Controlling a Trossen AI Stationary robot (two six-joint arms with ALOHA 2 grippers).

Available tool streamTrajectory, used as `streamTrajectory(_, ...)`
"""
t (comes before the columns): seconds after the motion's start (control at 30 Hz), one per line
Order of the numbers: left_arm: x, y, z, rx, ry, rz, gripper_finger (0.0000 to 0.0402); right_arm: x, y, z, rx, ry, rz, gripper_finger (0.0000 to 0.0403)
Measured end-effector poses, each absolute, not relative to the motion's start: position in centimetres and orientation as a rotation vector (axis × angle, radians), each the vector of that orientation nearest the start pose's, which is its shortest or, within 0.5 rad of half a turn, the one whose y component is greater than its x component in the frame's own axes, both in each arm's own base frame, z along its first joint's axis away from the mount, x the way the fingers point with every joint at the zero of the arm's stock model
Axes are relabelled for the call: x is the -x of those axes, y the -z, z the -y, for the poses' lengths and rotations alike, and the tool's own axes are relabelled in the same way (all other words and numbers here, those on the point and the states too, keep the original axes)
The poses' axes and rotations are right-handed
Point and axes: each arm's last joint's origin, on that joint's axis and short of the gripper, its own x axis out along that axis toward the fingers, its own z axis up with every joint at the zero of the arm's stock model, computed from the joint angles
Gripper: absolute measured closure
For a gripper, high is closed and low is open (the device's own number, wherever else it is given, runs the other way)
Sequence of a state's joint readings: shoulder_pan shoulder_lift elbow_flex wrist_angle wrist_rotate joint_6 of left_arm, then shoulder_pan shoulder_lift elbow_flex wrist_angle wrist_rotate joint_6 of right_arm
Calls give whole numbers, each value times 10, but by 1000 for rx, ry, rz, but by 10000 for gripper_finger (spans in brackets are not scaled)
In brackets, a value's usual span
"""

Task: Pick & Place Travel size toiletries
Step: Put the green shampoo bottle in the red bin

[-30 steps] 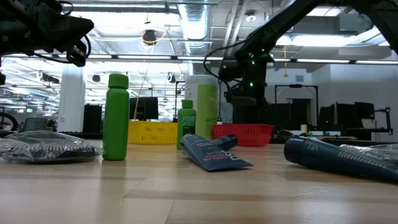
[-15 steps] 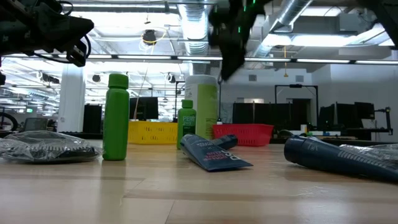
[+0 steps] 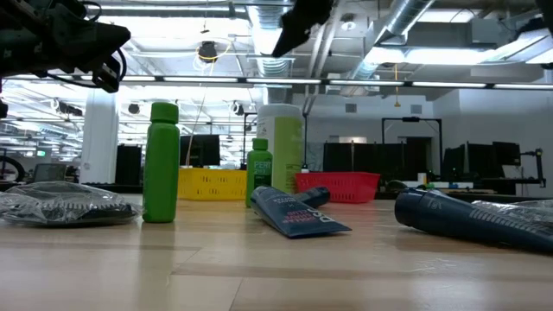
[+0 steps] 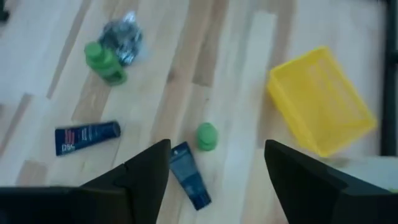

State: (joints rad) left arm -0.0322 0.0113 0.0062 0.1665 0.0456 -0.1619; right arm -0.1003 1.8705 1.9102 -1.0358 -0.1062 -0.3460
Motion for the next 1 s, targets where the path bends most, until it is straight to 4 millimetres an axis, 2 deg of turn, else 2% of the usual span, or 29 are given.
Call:
streamTrajectory(0.17, -97, -181, 4, 160, 91, 156, 390, -413, -317, 30, 254, -219, -1005, 143)
streamTrajectory(0.57, -96, -182, 4, 160, 91, 165, 390, -441, -256, 42, 258, -248, -1131, 143)
streamTrajectory(0.8, -96, -182, 4, 160, 92, 171, 390, -449, -233, 43, 263, -273, -1182, 143)
streamTrajectory(1.0, -96, -182, 4, 160, 92, 172, 390, -451, -235, 48, 263, -254, -1151, 143)
